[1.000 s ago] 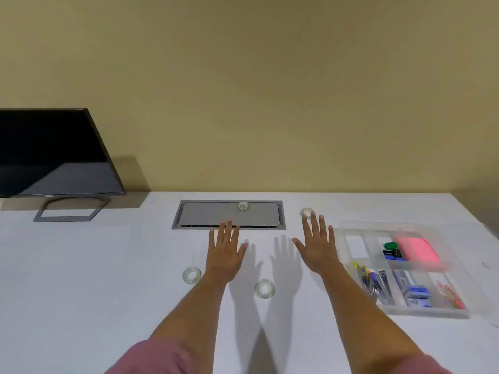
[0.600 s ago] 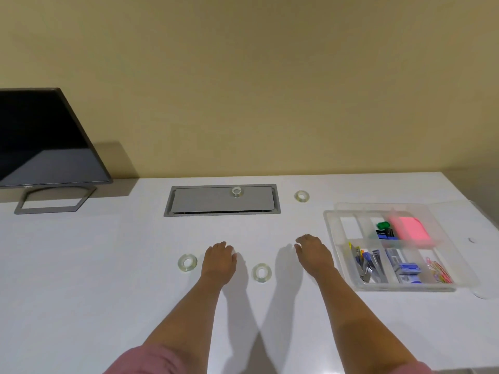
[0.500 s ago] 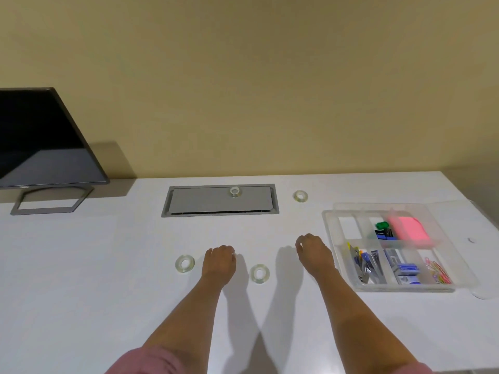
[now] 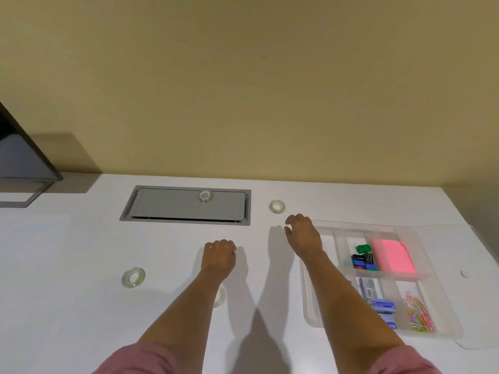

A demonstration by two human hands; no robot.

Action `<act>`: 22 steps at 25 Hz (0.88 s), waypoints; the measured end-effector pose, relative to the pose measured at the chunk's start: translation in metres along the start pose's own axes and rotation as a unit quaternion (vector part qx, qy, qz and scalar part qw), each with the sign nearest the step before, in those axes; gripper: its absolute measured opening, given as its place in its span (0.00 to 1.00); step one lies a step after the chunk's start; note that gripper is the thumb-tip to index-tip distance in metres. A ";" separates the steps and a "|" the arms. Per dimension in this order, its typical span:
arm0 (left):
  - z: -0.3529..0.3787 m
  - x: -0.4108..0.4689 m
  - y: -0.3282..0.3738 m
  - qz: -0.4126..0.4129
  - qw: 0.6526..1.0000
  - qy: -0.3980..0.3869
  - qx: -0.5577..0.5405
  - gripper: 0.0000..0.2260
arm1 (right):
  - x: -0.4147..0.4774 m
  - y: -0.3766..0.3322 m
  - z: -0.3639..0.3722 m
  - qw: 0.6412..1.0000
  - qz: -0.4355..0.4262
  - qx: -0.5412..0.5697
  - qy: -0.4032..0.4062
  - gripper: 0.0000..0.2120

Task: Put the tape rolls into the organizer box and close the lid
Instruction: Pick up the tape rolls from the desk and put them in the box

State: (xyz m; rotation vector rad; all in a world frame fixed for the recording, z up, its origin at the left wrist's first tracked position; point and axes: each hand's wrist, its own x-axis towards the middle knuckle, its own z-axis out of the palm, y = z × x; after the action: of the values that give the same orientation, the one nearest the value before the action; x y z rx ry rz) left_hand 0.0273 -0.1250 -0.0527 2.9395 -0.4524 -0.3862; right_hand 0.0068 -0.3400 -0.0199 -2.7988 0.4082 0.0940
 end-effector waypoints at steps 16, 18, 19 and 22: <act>0.071 0.055 0.036 -0.014 0.998 0.042 -0.047 0.22 | 0.125 0.013 0.045 0.994 -0.009 0.040 -0.100 0.29; 0.071 0.056 0.039 -0.012 0.997 0.060 -0.047 0.22 | 0.127 0.014 0.049 0.996 -0.013 0.021 -0.087 0.25; 0.072 0.056 0.039 -0.011 0.997 0.066 -0.048 0.22 | 0.128 0.015 0.049 0.997 -0.012 0.020 -0.079 0.23; 0.074 0.055 0.038 -0.018 0.998 0.032 -0.055 0.23 | 0.126 0.015 0.046 0.997 -0.004 0.034 -0.067 0.21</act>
State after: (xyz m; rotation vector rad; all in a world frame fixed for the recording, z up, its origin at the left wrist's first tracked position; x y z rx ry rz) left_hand 0.0476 -0.1852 -0.1296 2.8461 -0.3591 -0.3107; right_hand 0.1224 -0.3734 -0.0814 -2.7067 0.3616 0.2585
